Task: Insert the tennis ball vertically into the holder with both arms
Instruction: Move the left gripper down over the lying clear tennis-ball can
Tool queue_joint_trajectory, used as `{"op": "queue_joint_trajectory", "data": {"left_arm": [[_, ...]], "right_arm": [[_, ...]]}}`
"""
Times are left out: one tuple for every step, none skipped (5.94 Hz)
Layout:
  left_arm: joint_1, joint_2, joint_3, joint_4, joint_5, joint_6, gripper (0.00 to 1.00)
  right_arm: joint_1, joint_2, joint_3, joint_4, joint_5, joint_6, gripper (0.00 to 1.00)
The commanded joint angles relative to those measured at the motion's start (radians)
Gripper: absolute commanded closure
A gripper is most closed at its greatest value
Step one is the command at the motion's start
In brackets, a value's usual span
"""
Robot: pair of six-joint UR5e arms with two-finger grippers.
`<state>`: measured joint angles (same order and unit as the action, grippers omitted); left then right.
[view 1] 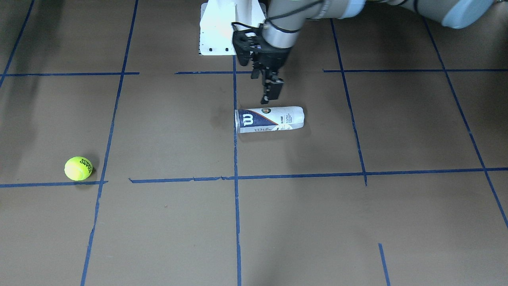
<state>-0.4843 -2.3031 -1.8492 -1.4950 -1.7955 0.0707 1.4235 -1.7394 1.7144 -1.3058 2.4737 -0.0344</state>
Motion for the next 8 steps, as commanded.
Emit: {"op": "queue_joint_trajectory", "data": {"left_arm": [[0.039, -0.102, 0.071, 0.189, 0.158, 0.093, 0.0], [0.077, -0.142, 0.155, 0.206, 0.238, 0.119, 0.0], [0.078, -0.179, 0.238, 0.213, 0.267, 0.154, 0.0], [0.096, -0.211, 0.266, 0.22, 0.271, 0.164, 0.0], [0.105, -0.211, 0.3, 0.219, 0.275, 0.169, 0.0], [0.111, -0.219, 0.323, 0.216, 0.303, 0.163, 0.0], [0.131, -0.22, 0.323, 0.214, 0.306, 0.134, 0.0], [0.139, -0.219, 0.33, 0.21, 0.32, 0.114, 0.0]], "right_arm": [[-0.002, 0.0, 0.002, 0.0, -0.002, 0.019, 0.0], [-0.002, 0.001, -0.002, 0.0, -0.005, 0.019, 0.0], [-0.002, 0.001, -0.006, 0.0, -0.006, 0.021, 0.0], [-0.002, 0.0, 0.002, 0.0, -0.004, 0.024, 0.0], [-0.002, 0.0, -0.002, 0.0, -0.007, 0.039, 0.0], [-0.002, 0.0, -0.002, 0.0, -0.007, 0.039, 0.0], [-0.002, 0.0, -0.006, 0.0, -0.007, 0.039, 0.0], [-0.002, 0.0, -0.007, 0.0, -0.007, 0.039, 0.0]]}}
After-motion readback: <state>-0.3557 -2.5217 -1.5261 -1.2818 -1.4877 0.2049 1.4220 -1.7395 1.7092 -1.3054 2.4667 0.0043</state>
